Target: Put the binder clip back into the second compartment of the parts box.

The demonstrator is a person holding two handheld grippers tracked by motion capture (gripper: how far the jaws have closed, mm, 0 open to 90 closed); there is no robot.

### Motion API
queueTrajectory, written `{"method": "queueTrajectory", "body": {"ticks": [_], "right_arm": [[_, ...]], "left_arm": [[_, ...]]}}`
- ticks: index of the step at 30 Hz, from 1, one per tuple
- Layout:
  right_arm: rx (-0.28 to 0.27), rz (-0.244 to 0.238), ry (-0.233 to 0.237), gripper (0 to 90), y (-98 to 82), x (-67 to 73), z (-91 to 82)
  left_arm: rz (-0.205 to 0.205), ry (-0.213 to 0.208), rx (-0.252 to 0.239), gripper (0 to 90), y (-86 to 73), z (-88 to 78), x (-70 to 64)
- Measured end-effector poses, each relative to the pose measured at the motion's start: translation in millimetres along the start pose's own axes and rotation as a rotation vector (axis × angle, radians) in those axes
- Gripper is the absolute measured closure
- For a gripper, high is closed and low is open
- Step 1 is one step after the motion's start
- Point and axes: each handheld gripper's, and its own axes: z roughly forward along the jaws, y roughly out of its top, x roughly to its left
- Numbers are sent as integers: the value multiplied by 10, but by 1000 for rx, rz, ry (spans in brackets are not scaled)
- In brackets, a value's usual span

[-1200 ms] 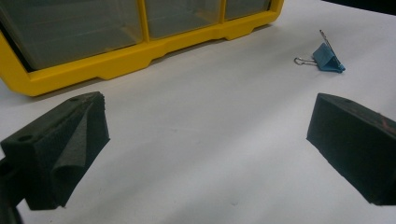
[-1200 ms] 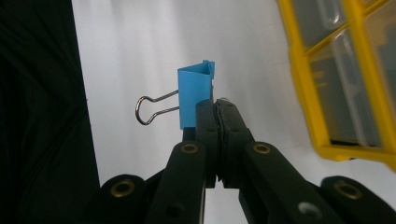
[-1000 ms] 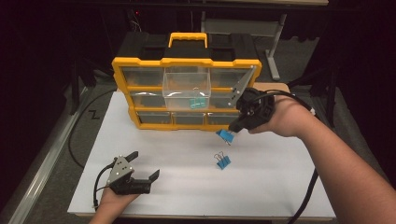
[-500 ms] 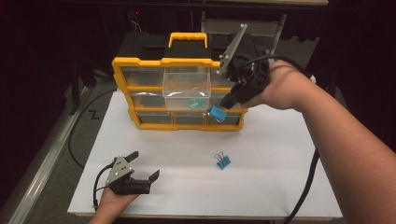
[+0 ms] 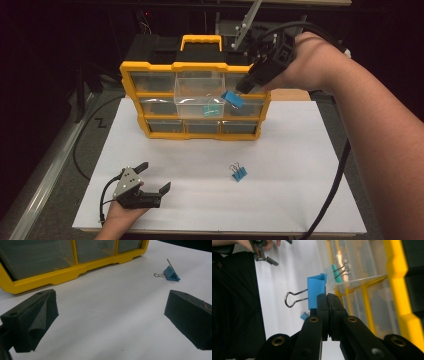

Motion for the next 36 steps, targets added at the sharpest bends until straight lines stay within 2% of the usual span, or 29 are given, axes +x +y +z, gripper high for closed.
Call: {"method": "queueTrajectory", "body": {"ticks": [2,6,14,21,27,33,36], "right_arm": [[0,3,-18,900,77,-38,-41],[0,2,-21,900,170,-71,-35],[14,-27,-17,900,503,-146,124],[10,-48,-24,900,704,-186,210],[17,-43,-33,900,773,-235,286],[43,-33,-23,900,816,-325,495],[44,-31,-19,900,835,-348,529]], "left_arm": [[-1,-1,0,1,1,-2,3],[-2,-2,-3,1,1,-9,8],[-9,-1,-10,1,-1,-20,21],[-11,-3,-12,1,0,-28,27],[-10,-7,-14,1,1,-32,28],[-12,-8,-16,1,0,-28,25],[-9,-7,-14,1,1,-31,32]]}}
